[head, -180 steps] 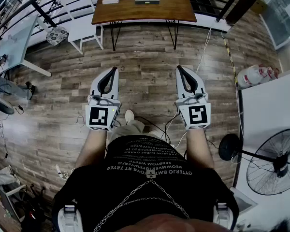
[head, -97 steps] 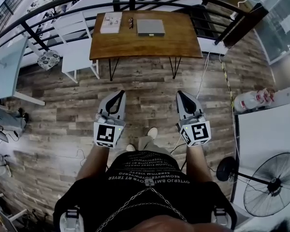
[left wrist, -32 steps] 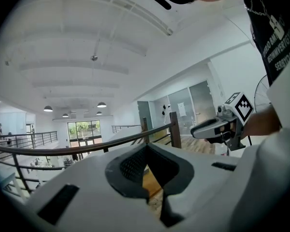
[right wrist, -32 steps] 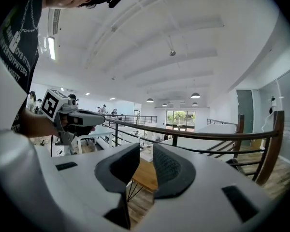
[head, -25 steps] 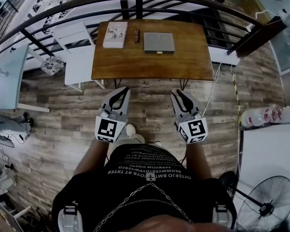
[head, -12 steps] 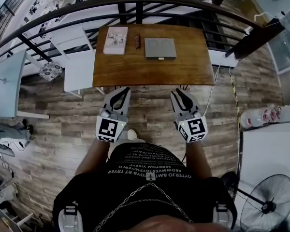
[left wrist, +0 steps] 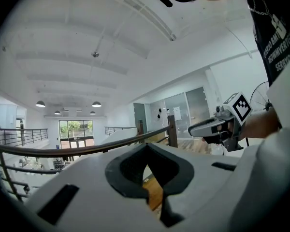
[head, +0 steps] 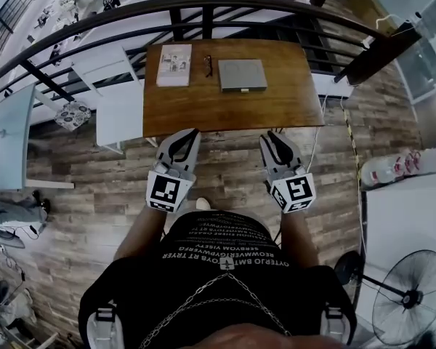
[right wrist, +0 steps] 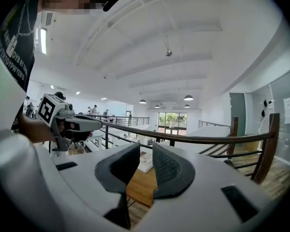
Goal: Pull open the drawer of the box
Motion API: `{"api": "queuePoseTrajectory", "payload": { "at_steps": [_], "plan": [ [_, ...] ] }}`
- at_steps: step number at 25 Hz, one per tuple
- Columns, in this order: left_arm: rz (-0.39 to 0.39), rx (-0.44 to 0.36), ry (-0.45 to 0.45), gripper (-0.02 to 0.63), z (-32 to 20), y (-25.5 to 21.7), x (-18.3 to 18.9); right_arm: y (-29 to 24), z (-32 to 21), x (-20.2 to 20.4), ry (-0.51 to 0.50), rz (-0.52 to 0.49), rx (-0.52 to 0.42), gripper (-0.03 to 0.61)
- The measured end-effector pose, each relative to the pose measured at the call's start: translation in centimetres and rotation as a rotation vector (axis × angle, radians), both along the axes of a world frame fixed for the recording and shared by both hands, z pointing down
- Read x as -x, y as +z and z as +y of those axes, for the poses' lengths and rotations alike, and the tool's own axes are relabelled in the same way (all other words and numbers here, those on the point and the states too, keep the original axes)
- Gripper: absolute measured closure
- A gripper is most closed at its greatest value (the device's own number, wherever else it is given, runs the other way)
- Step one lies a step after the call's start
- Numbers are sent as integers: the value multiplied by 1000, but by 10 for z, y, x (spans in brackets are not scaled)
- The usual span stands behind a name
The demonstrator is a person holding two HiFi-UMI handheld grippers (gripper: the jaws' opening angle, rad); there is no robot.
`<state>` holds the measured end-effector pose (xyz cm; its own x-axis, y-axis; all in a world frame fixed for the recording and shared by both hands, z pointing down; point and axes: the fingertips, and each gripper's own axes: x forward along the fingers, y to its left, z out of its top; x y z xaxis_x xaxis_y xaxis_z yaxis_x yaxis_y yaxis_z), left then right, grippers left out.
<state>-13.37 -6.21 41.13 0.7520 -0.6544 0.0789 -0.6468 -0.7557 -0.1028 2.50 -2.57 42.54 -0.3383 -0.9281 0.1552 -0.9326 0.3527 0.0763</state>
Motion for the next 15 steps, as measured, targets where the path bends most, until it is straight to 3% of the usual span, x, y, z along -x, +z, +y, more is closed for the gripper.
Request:
{"api": "queuePoseTrajectory", "payload": {
  "at_steps": [6, 15],
  "plan": [
    [19, 33, 4, 615, -7, 10, 28, -3, 0, 19, 12, 20, 19, 508],
    [27, 44, -1, 615, -6, 15, 42, -5, -3, 25, 16, 32, 26, 508]
  ]
}}
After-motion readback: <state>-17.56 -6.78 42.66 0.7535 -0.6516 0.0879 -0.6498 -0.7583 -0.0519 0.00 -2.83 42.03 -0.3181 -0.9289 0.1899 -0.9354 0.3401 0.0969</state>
